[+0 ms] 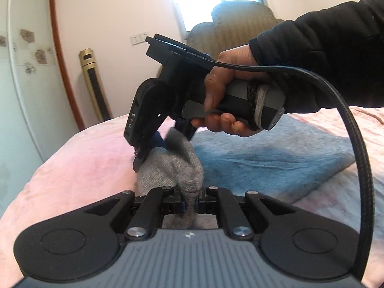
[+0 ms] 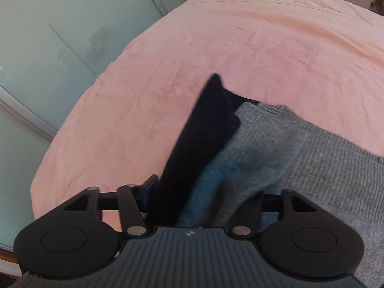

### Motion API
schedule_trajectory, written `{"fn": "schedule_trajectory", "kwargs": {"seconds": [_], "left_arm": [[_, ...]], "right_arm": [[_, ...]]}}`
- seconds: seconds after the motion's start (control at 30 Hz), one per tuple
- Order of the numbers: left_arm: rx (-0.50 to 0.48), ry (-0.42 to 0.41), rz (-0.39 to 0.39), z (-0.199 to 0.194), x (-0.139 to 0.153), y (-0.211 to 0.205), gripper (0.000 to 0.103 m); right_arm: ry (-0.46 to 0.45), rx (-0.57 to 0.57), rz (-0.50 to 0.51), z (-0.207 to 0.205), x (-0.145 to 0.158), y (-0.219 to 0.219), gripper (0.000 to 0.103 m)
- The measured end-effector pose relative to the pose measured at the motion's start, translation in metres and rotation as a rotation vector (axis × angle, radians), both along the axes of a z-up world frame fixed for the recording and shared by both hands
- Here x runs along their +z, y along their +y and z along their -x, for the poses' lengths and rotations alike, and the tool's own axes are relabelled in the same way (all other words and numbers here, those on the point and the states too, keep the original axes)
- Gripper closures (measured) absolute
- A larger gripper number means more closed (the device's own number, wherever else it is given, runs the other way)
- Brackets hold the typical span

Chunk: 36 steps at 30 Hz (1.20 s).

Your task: Fold small clothes

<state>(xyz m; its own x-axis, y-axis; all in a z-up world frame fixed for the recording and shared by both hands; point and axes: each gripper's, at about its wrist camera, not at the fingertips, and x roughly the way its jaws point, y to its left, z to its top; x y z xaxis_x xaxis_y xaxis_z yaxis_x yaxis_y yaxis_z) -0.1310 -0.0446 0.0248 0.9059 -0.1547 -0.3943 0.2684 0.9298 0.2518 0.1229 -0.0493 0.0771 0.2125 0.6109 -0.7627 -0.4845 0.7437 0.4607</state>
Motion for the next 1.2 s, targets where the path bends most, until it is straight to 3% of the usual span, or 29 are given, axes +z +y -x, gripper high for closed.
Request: {"fn": "schedule_trajectory", "kwargs": {"seconds": [0.07,0.13,0.27,0.43,0.67,0.73,0.8,0.87,0.97,1.07,1.2], "left_arm": [[-0.032,-0.002,-0.003,0.000,0.003,-0.011,0.096],[-0.080,-0.004,-0.006,0.001,0.005,-0.027,0.096],[-0.190,-0.024,-0.001,-0.005,0.010,-0.065,0.096],[-0.323,-0.013,0.030,-0.010,0.010,-0.117,0.096],[-0.385,0.097,0.017,-0.034,-0.017,-0.174,0.096],[-0.363,0.144,-0.006,-0.042,-0.025,-0.176,0.096],[-0.388,0.160,0.015,-0.035,-0.022,-0.174,0.094],[-0.435,0.198,0.014,-0.034,-0.017,-0.168,0.093],[-0.493,0.247,0.083,-0.026,-0.003,-0.138,0.093],[-0.481,0.233,0.156,-0.017,0.013,-0.101,0.093],[-0.400,0.164,0.155,-0.024,0.020,-0.074,0.092]], "right_arm": [[-0.011,-0.001,-0.032,0.004,0.003,-0.014,0.074],[-0.036,0.017,-0.061,0.008,0.010,-0.030,0.079],[-0.103,0.021,-0.065,0.018,0.028,-0.079,0.081],[-0.173,-0.057,-0.040,0.031,0.044,-0.169,0.081],[-0.102,-0.247,-0.044,0.025,-0.001,-0.273,0.081],[-0.079,-0.308,-0.097,0.026,-0.013,-0.289,0.066],[-0.055,-0.348,-0.131,0.028,-0.020,-0.296,0.015],[-0.095,-0.379,-0.165,0.035,-0.019,-0.307,0.000],[-0.106,-0.443,-0.254,0.036,-0.014,-0.329,0.002],[-0.148,-0.504,-0.268,0.036,-0.004,-0.342,0.007],[-0.151,-0.412,-0.300,0.037,0.003,-0.324,0.010]]}}
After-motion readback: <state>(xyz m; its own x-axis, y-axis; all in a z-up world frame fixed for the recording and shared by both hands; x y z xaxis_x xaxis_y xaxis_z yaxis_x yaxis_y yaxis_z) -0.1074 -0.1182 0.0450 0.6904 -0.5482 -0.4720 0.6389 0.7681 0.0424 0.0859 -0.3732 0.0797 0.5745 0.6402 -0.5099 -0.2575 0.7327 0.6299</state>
